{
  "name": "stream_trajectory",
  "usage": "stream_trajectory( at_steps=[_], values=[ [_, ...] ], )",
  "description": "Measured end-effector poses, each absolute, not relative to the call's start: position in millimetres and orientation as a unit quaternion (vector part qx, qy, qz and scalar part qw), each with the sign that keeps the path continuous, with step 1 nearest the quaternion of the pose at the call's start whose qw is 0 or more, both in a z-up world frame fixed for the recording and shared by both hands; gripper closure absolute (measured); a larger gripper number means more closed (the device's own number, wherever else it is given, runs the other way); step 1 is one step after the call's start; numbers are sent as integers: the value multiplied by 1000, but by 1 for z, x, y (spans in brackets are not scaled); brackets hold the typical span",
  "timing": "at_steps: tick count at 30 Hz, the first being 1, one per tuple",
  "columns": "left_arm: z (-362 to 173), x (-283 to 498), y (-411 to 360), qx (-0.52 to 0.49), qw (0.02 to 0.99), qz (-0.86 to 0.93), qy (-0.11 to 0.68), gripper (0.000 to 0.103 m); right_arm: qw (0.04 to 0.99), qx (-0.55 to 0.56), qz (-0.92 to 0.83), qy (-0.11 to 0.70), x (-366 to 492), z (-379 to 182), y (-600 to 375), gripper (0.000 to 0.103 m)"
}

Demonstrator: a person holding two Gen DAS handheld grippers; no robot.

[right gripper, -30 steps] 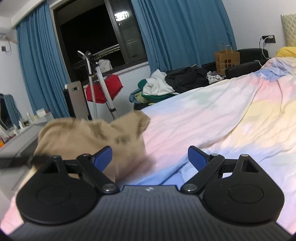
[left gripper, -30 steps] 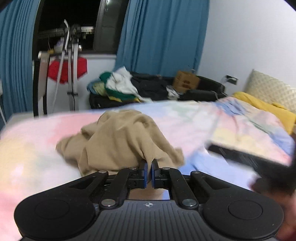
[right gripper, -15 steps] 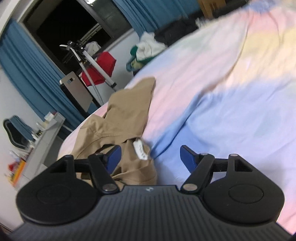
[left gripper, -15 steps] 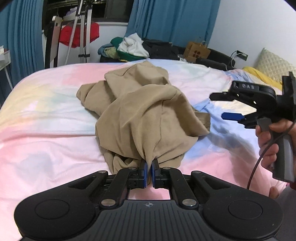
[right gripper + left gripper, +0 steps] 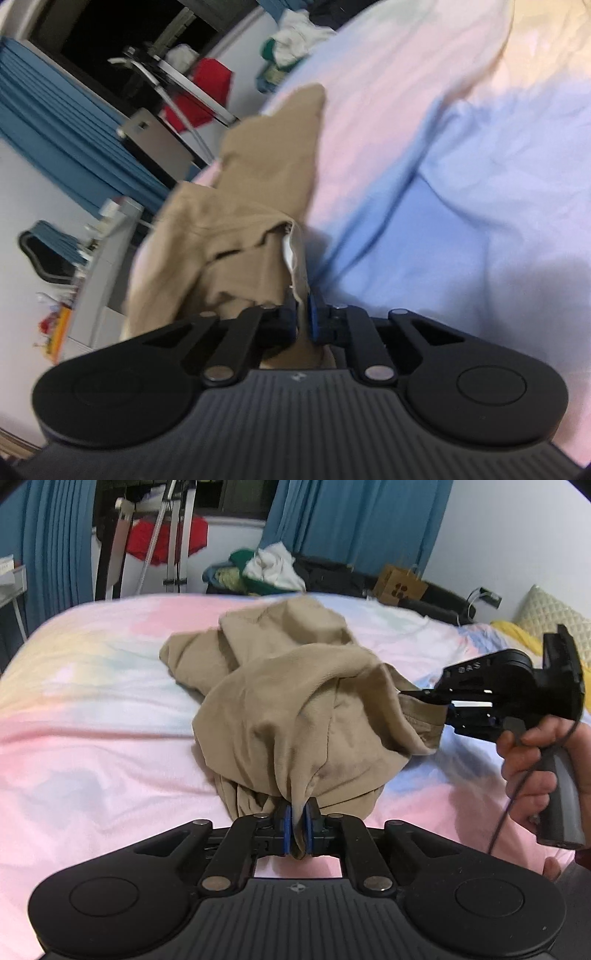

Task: Fold clothes

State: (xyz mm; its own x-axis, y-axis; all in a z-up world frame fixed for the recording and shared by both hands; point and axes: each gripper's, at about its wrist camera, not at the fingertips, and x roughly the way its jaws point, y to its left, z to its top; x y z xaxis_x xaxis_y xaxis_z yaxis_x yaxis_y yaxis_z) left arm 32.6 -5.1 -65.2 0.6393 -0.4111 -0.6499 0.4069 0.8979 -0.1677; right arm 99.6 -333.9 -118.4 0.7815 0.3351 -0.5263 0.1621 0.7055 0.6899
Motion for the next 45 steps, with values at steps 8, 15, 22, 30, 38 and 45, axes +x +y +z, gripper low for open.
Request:
stream_trajectory(
  at_steps=[8, 15, 22, 30, 38, 45],
  values=[
    [3, 5, -3, -15, 934, -269, 236, 55, 860, 417, 79, 284, 60, -94, -344, 95],
    [35, 60, -102, 145, 919, -296, 216, 41, 880, 411, 118, 204, 42, -61, -351, 95],
    [-1, 132, -204, 329, 857, -292, 270, 42, 867, 441, 142, 182, 43, -64, -372, 95],
    [-31, 172, -220, 338, 888, -189, 247, 46, 875, 432, 168, 143, 41, -63, -380, 96],
    [0, 154, -151, 221, 953, -60, 199, 55, 898, 380, 144, 170, 48, -65, -372, 99],
    [35, 108, -84, 126, 976, -47, 170, 56, 902, 342, 179, 193, 50, -63, -345, 96]
  ],
)
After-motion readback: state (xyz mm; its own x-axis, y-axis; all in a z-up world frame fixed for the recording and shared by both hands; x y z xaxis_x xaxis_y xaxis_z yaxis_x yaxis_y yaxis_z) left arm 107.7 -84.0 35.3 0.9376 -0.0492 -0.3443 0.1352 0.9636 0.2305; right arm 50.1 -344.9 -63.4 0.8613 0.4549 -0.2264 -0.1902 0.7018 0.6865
